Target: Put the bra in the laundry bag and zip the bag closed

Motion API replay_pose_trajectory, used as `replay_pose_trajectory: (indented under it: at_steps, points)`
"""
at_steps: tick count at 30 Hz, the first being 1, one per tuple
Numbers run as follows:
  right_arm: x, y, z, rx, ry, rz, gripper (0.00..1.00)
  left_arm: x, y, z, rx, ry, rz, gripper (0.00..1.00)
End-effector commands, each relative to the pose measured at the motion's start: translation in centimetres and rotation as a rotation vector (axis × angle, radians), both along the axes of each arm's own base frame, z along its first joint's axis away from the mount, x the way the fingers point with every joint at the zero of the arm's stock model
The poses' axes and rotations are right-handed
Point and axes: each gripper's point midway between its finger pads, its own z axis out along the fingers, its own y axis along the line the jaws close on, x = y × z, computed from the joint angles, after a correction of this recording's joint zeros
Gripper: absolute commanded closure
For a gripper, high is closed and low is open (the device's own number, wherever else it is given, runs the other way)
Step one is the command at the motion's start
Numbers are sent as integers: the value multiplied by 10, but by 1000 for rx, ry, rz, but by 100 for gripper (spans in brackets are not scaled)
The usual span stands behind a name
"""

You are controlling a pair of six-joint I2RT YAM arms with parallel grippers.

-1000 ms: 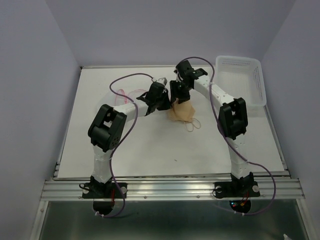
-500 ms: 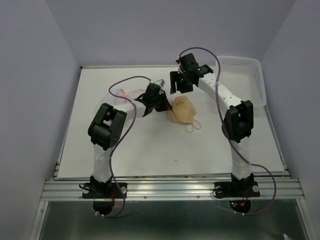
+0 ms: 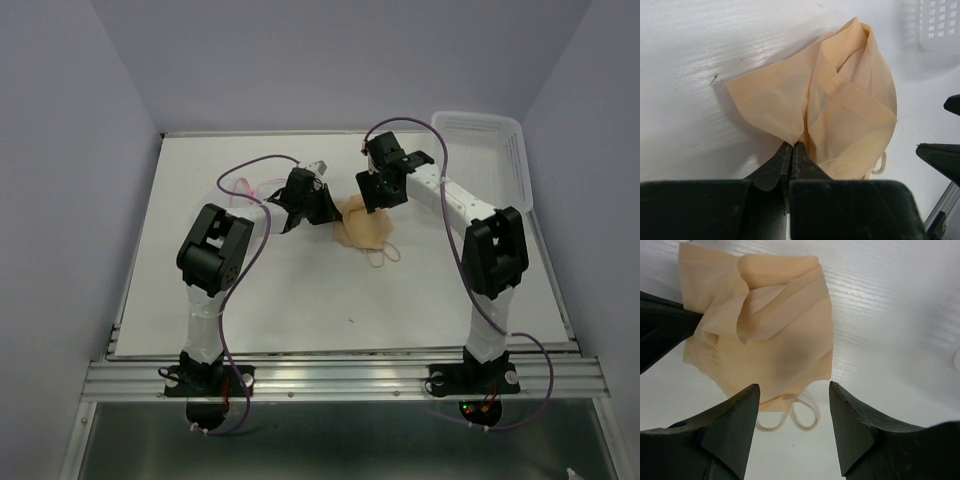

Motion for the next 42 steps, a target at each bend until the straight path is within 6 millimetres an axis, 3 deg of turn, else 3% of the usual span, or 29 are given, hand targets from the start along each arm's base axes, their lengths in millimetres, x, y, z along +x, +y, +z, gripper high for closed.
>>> replay_pose_trajectory:
  at_steps: [1, 8, 11, 22, 26, 31, 35, 39, 41, 42]
  points:
    - [19, 2, 0, -27, -63, 1, 37, 2, -8, 10, -32, -39, -37, 99]
    - [46, 31, -7, 47, -71, 40, 38, 1, -9, 9, -31, -45, -60, 99]
    - [49, 35, -17, 52, -52, 50, 39, -1, -10, 9, -30, -47, -66, 99]
    - [72, 59, -23, 116, -70, 84, 43, 0, -14, 13, -32, -66, -95, 99]
    - [77, 69, -25, 131, -74, 93, 43, 0, -14, 14, -29, -73, -97, 99]
    - [68, 83, -30, 178, -38, 121, 46, 3, -13, 14, -28, -68, -80, 99]
    - [70, 78, -14, 175, -74, 89, 45, 3, -12, 13, -27, -62, -71, 99]
    - [71, 70, 20, 182, -142, 38, 40, 3, -11, 11, -34, -50, -57, 99]
    - [69, 67, 47, 199, -201, 38, 39, 1, -10, 9, -40, -41, -60, 99]
    - [64, 64, 46, 196, -195, 43, 38, 1, -11, 10, -47, -44, -61, 99]
